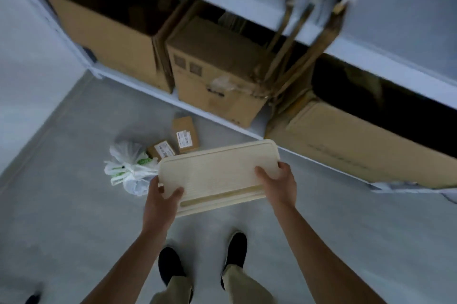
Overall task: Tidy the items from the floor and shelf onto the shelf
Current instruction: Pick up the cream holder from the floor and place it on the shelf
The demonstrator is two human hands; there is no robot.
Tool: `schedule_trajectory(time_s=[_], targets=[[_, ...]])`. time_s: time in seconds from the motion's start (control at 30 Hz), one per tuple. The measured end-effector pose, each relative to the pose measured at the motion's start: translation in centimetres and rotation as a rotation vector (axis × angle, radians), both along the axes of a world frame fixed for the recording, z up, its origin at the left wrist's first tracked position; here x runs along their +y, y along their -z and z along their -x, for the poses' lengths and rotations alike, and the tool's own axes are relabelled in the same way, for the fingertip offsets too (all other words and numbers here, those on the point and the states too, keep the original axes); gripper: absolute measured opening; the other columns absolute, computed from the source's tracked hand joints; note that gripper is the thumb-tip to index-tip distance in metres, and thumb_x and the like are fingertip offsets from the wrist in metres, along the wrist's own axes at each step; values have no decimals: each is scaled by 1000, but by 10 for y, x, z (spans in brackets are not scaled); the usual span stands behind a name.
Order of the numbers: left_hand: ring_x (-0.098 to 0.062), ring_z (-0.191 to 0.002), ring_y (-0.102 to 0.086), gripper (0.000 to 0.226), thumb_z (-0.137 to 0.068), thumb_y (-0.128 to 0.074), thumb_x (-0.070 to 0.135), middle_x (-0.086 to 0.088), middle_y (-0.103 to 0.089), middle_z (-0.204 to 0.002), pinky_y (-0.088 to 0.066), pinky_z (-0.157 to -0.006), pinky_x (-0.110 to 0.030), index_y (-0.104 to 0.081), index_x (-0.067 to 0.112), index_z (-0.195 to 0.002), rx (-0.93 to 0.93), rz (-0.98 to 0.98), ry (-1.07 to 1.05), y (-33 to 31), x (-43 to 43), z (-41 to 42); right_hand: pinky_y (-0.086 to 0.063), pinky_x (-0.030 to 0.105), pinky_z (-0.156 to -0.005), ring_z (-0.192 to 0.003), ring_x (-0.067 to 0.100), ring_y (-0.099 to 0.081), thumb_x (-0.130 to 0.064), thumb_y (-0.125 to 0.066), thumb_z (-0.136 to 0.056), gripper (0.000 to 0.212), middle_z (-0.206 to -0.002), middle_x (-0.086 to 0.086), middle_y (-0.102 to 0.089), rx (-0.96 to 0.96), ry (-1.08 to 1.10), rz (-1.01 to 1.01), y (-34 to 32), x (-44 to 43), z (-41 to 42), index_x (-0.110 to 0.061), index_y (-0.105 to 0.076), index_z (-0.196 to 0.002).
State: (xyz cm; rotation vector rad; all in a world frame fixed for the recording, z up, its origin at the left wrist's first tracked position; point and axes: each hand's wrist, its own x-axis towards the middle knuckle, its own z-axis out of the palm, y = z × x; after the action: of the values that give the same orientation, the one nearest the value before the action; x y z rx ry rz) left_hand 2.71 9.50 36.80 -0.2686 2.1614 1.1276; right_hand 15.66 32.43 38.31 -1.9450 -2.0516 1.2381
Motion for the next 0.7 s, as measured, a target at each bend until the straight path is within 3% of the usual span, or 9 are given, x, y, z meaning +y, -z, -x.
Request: schedule_trajectory(time_s=[0.1,0.17,0.27,0.4,0.5,0.6,0.7], targets=[[-32,-110,-60,69,-80,-74,33,-8,-62,-123,-49,-93,-50,-42,22,-141,99,-93,67,-110,31,-7,-53,48,-91,-106,30,-63,-66,-69,-59,75,-113,2,-68,114,125,-64,-113,19,-31,-23,-58,-119],[-32,-104,-62,62,-74,-74,40,-7,-64,-115,-52,-88,-51,-51,25,-130,186,-163,97,-169,57,-13,-55,47,-87,-99,26,-65,-59,-74,-63,67,-106,-1,-68,196,191,-75,-172,35,-54,-22,-59,-117],[-27,-101,-62,57,-80,-74,28,-2,-64,-112,-52,-86,-47,-50,27,-130,268,-285,133,-235,105,-25,-58,47,-79,-86,20,-68,-48,-82,-67,48,-93,-5,-70,321,291,-100,-236,65,-91,-24,-61,-104],[-25,-107,-56,62,-84,-73,23,3,-55,-118,-47,-82,-37,-45,26,-139,311,-400,214,-297,191,-43,-53,39,-75,-86,24,-67,-48,-81,-71,50,-93,0,-70,354,351,-167,-285,126,-134,-16,-63,-104],[-24,-105,-58,61,-85,-71,24,2,-58,-118,-51,-81,-37,-45,27,-140,344,-451,290,-327,262,-57,-58,49,-83,-90,26,-70,-63,-77,-60,69,-100,2,-72,402,392,-209,-305,186,-157,-19,-63,-111],[-25,-108,-57,62,-86,-70,25,3,-56,-119,-51,-91,-42,-43,28,-142,336,-461,350,-346,336,-69,-56,48,-85,-91,26,-68,-56,-75,-66,64,-100,5,-71,389,370,-239,-326,252,-174,-14,-63,-113],[-26,-108,-60,58,-85,-70,25,0,-60,-119,-49,-86,-35,-48,23,-138,303,-429,385,-354,408,-77,-54,44,-84,-94,28,-65,-49,-74,-71,60,-101,6,-68,346,352,-251,-340,316,-182,-12,-61,-116]])
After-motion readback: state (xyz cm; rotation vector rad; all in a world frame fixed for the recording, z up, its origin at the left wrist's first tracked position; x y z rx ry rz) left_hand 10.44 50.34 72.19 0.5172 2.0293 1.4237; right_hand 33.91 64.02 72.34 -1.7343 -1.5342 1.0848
